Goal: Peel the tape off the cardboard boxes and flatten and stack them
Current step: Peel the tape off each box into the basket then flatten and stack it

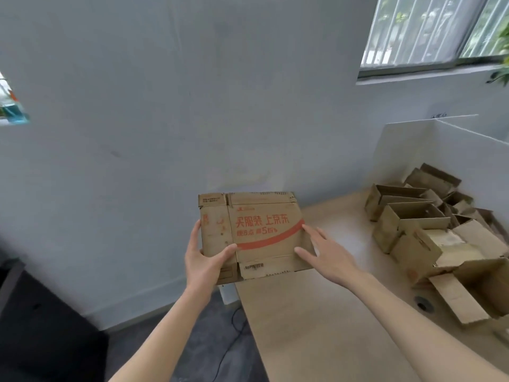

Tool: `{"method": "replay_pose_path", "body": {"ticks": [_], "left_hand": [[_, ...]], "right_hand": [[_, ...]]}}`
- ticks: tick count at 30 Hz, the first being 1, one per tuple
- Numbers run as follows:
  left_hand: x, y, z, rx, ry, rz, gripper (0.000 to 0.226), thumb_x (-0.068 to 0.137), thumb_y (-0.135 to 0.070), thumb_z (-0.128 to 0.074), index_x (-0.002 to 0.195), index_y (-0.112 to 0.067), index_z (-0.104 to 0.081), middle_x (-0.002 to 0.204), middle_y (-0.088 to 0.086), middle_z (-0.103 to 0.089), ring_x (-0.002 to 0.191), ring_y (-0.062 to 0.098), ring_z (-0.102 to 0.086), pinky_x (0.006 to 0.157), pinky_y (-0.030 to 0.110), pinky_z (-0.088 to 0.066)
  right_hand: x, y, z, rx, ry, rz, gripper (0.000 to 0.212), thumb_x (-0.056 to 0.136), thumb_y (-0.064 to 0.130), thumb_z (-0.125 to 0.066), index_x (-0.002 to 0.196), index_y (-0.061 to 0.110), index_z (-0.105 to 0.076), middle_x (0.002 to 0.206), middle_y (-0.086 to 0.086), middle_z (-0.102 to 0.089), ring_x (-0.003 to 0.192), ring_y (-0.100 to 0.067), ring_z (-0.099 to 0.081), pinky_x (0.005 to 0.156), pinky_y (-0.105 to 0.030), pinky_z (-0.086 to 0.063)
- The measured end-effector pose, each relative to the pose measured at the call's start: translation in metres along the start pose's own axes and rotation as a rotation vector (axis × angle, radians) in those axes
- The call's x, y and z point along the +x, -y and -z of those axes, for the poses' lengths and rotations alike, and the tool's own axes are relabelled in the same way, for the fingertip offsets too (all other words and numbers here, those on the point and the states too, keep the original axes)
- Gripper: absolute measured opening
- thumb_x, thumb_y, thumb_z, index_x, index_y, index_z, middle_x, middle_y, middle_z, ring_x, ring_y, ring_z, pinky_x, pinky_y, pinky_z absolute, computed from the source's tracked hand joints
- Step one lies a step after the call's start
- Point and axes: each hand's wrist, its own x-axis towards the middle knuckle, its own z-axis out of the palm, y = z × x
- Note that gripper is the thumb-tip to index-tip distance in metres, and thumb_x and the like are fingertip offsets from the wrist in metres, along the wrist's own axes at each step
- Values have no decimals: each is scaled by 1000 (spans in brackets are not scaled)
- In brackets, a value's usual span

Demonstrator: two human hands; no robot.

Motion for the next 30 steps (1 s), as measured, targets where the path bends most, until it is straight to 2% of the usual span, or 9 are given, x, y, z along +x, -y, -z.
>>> {"method": "replay_pose_path", "body": {"ticks": [3,5,10,13,18,21,24,27,30], "left_hand": [[45,25,-21,16,2,47,99,57,-42,-96,130,-72,-36,119,-20,-66,98,-5,-68,76,22,-61],[77,47,-43,55,13,75,102,60,-42,-95,134,-71,-32,125,-19,-64,103,-3,-67,81,24,-60],[145,124,-99,158,106,183,103,77,-35,-89,150,-60,-22,145,-14,-55,131,14,-56,107,50,-50],[175,170,-120,280,177,233,102,86,-26,-82,159,-48,-15,149,-15,-51,135,12,-52,112,47,-47],[213,226,-141,543,177,260,103,87,-28,-81,163,-29,-12,163,-6,-34,147,16,-36,121,39,-32],[221,248,-148,697,158,262,100,87,-37,-79,163,-27,-15,163,0,-30,147,22,-36,116,37,-33],[225,264,-149,845,209,287,97,88,-47,-75,162,-27,-15,159,8,-29,129,30,-53,101,40,-49],[226,274,-150,1043,285,278,94,87,-55,-72,159,-26,-18,142,6,-35,104,24,-61,72,33,-53],[227,277,-150,1218,304,220,84,84,-66,-68,149,-24,-35,137,2,-37,109,19,-57,68,30,-51]], "right_hand": [[53,-17,-18,154,42,-7,82,83,81,-48,154,53,-19,153,12,-46,129,-14,-54,103,-41,-49],[90,-31,-35,183,60,0,86,80,79,-54,154,49,-22,152,14,-45,129,-13,-52,103,-39,-50],[173,-81,-83,209,123,-108,85,84,61,-70,156,42,-27,145,8,-45,125,-17,-54,102,-41,-49],[217,-110,-113,174,198,-146,87,86,49,-73,158,35,-28,142,1,-45,126,-21,-54,104,-42,-48],[276,-137,-159,120,235,-163,86,85,52,-73,157,35,-30,142,1,-41,123,-21,-55,98,-40,-51],[301,-142,-182,81,253,-137,87,84,50,-73,157,33,-29,141,2,-38,123,-21,-55,97,-36,-50],[314,-146,-205,-17,275,-95,86,83,54,-72,156,33,-32,144,4,-37,125,-23,-53,97,-39,-51],[315,-148,-224,-120,282,-92,83,84,59,-69,155,33,-33,146,3,-36,128,-25,-49,96,-37,-49],[311,-152,-232,-164,234,-78,84,84,63,-65,155,34,-32,147,4,-35,133,-22,-44,99,-38,-46]]}}
